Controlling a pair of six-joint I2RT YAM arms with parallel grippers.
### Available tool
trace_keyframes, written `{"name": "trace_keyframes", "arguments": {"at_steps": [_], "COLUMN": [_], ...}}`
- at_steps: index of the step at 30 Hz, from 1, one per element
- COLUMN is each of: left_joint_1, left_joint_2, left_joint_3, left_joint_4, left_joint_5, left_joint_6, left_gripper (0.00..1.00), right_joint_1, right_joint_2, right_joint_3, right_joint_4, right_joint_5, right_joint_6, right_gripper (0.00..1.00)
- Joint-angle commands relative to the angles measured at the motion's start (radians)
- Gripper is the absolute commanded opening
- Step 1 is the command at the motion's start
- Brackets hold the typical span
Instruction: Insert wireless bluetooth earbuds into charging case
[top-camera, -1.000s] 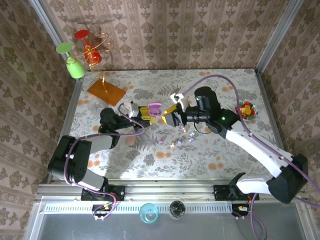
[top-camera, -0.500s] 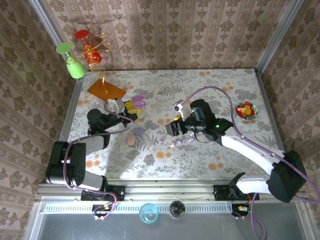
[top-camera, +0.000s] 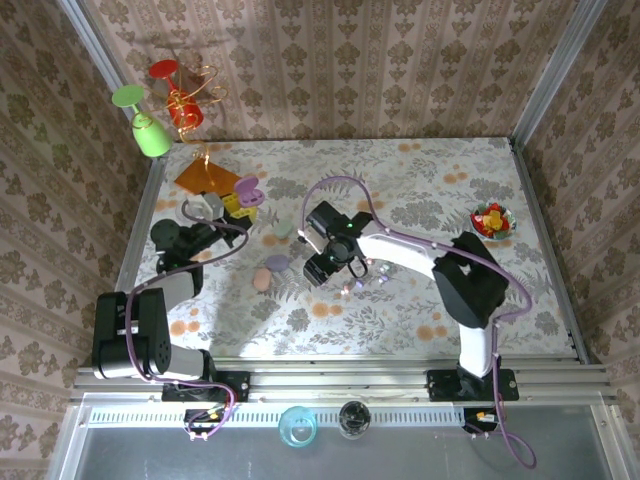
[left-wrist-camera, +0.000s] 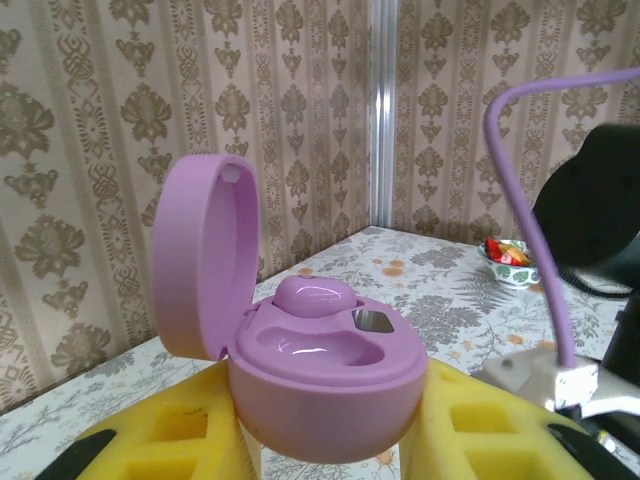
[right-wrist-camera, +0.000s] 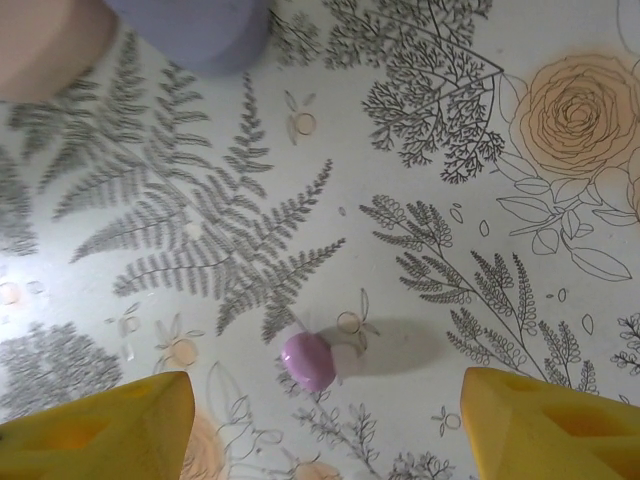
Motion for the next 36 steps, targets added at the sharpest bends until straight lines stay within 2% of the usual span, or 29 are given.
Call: {"name": "trace_keyframes", "arguments": {"at_steps": [1,6,12,16,18,30,36], "left_joint_1": [0.016,0.02,0.02,0.02,0.02,0.02,0.017], "left_joint_2": [-0.029,-0.029,-0.03,-0.033,-0.035,-0.035,-0.032], "left_joint_3": [0.007,0.009,0.009,0.007,0.005,0.01,0.01], "left_joint_4": [0.038,0.039,0.039,0.038,0.038,0.038,0.038], "left_joint_5": [0.016,0.027,0.031,0.031,0.033,0.048,0.047], "left_joint_6": [-0.019,-0.027,-0.032,-0.03,-0.032,-0.033,-0.03], "left_gripper": [0.27,0.27,0.27,0.27,0.27,0.27,0.28], "right_joint_1": [0.012,0.019,0.024,0.026,0.027,0.035,0.038], "right_joint_2": [0.063,0.151,0.228,0.24,0.231,0.171,0.182], "right_joint_3": [0.081,0.152,0.222,0.233,0.223,0.152,0.158], "right_joint_4": [-0.144,-0.164,-0.202,-0.23,-0.24,-0.263,-0.238], "right_joint_5": [0.056,-0.024,-0.045,-0.063,-0.061,-0.01,0.03], "right_joint_6": [-0.015,-0.031,-0.046,-0.052,-0.052,-0.012,0.028], "right_gripper": [0.71,0.67,0.64,0.56,0.52,0.44,0.45]}}
